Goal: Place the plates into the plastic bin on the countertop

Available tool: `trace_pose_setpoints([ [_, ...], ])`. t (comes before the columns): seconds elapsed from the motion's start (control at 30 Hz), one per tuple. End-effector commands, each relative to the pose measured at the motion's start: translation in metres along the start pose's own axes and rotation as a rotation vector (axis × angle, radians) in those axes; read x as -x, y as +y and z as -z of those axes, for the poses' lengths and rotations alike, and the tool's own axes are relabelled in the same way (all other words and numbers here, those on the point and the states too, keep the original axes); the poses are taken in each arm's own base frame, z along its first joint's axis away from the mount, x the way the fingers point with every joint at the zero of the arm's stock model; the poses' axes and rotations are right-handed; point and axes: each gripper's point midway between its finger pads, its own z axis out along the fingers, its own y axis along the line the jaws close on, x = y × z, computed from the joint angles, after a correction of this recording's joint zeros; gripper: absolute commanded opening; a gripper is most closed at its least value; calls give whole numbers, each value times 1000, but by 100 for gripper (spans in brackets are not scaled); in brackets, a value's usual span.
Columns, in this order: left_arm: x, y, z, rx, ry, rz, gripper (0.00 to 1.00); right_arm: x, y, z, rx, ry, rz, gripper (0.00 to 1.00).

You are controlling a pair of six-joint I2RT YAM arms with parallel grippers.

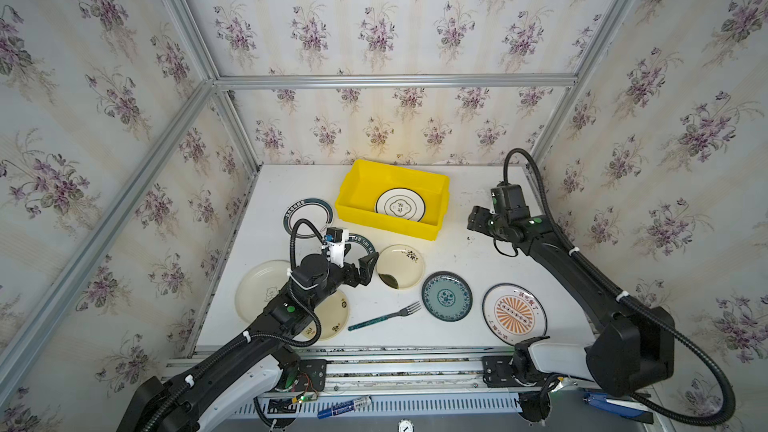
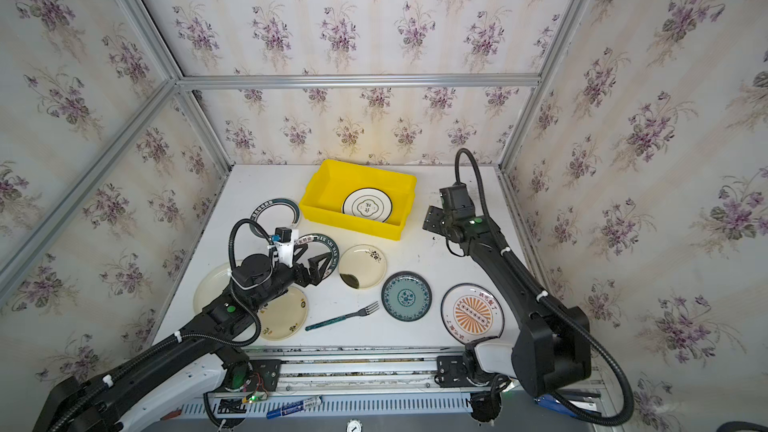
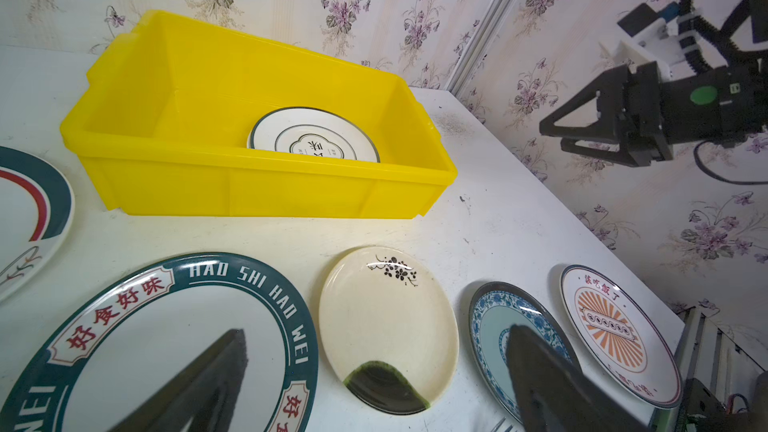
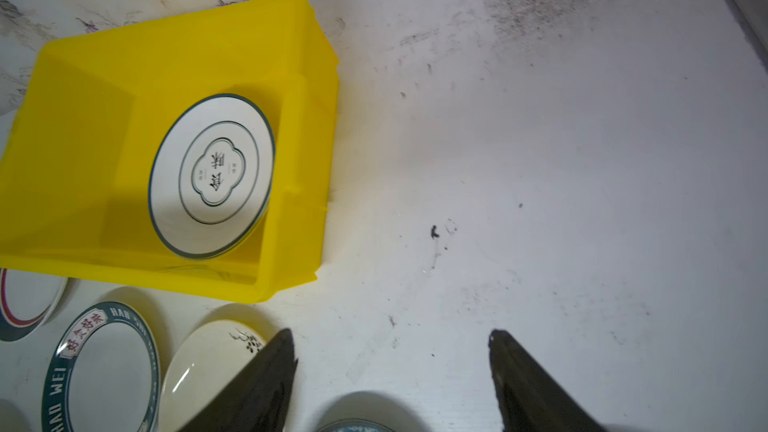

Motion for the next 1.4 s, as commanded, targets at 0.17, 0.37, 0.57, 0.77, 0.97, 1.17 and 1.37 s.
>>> trace_pose_setpoints([
  [0.17,6,-2,0,-6,-17,19,100,-64,-67,15,-147,81,-111,80],
  [0.37,5,-5,-2,-23,-10,28,100,-107,-76,-4,-144,176,-166,91],
  [0.57,4,-5,-3,-22,-6,29,100,-142,-80,-21,-115,241,-193,92],
  [0.77,3,-3,-4,-17,-5,32,100,-154,-81,-31,-76,221,-239,93],
  [0.97,2,-7,-6,-37,6,35,100,-162,-70,-48,-7,243,-271,91],
  [1.17,2,-4,-6,-22,0,32,100,-156,-66,-58,4,220,-284,90],
  [1.37,0,-4,-7,-22,9,32,100,-149,-61,-68,10,223,-281,90],
])
